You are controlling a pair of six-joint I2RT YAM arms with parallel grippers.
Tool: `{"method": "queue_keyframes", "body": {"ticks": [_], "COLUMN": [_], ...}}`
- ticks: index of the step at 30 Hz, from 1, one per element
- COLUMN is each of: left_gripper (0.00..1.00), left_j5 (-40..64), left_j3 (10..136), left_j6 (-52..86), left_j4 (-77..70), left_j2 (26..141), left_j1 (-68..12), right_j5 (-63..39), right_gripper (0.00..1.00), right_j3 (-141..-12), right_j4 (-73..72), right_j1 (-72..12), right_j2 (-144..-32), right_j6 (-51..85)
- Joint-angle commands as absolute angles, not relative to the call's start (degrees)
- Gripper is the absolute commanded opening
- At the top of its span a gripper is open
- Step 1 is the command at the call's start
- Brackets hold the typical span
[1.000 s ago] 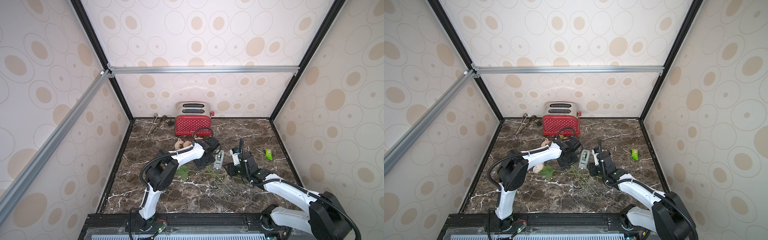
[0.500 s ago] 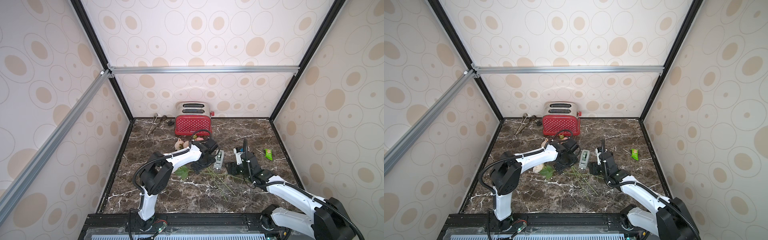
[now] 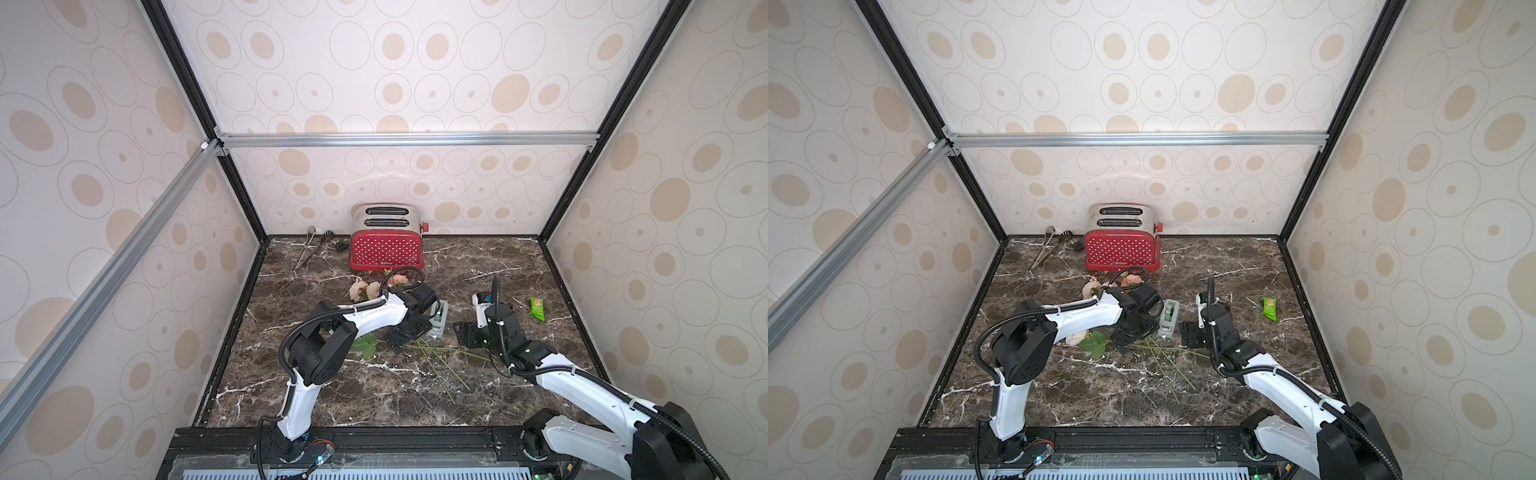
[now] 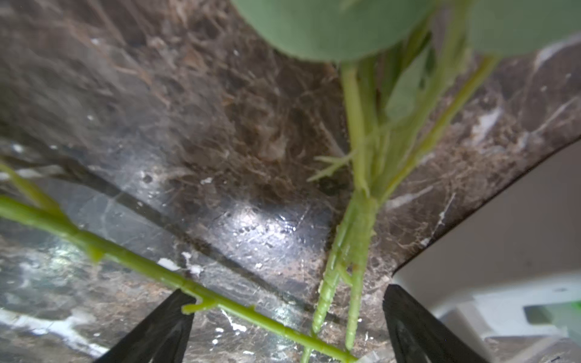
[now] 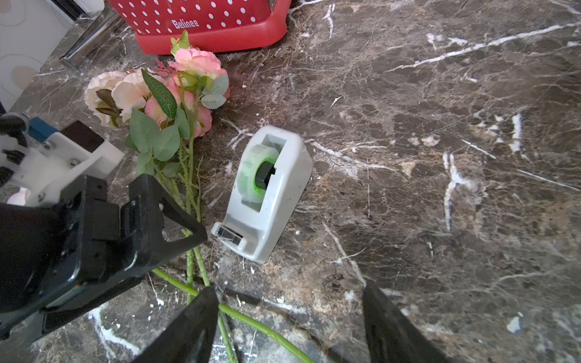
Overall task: Wrap bouquets with tape
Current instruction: Gather the flowers at the center of the board.
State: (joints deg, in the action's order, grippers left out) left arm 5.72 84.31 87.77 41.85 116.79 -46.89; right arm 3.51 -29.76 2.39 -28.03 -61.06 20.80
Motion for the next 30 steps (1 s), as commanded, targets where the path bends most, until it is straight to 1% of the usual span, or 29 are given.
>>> {"method": "queue_keyframes", "body": {"ticks": [1,3,8,12,18,23,27,29,30], "left_gripper": [0.89,0.86,0.85,0.82,0.72,0.55,0.54,0.51,0.51], "left_j5": [5.3,5.7,5.4,5.5,5.9,6.6,7.8,8.5,8.6], "left_j3": [85.1,86.1,89.7,92.2,98.3,101.5,101.9,102.3,102.6], "left_j6": [88.9,88.3,85.6,84.1,81.2,79.6,78.7,78.5,78.4], "left_j4": [42.5,43.2,46.7,48.3,52.4,55.4,56.6,57.0,57.1], "left_j2": [118.9,119.8,122.6,124.6,129.2,131.5,132.2,132.7,133.0], "left_j1": [-46.3,-45.7,-44.3,-43.3,-42.8,-42.5,-42.5,-42.5,-42.5], "right_j5": [4.6,4.9,5.3,5.3,5.5,5.6,5.6,5.4,5.4], "right_gripper": [0.75,0.75,0.75,0.75,0.75,0.75,0.75,0.75,0.75], "right_j3": [-28.9,-28.8,-28.4,-27.7,-27.1,-26.7,-26.4,-26.3,-26.3], "right_j4": [3.2,3.1,3.0,2.6,2.2,2.0,1.5,1.2,1.1], "right_j1": [-27.5,-27.5,-27.3,-27.1,-26.7,-26.4,-26.1,-25.9,-25.8], "right_j2": [-59.8,-59.6,-58.9,-58.3,-57.5,-57.2,-57.3,-57.6,-57.7], "right_j6": [21.4,21.4,21.5,21.8,21.9,21.9,22.1,22.1,22.1]}}
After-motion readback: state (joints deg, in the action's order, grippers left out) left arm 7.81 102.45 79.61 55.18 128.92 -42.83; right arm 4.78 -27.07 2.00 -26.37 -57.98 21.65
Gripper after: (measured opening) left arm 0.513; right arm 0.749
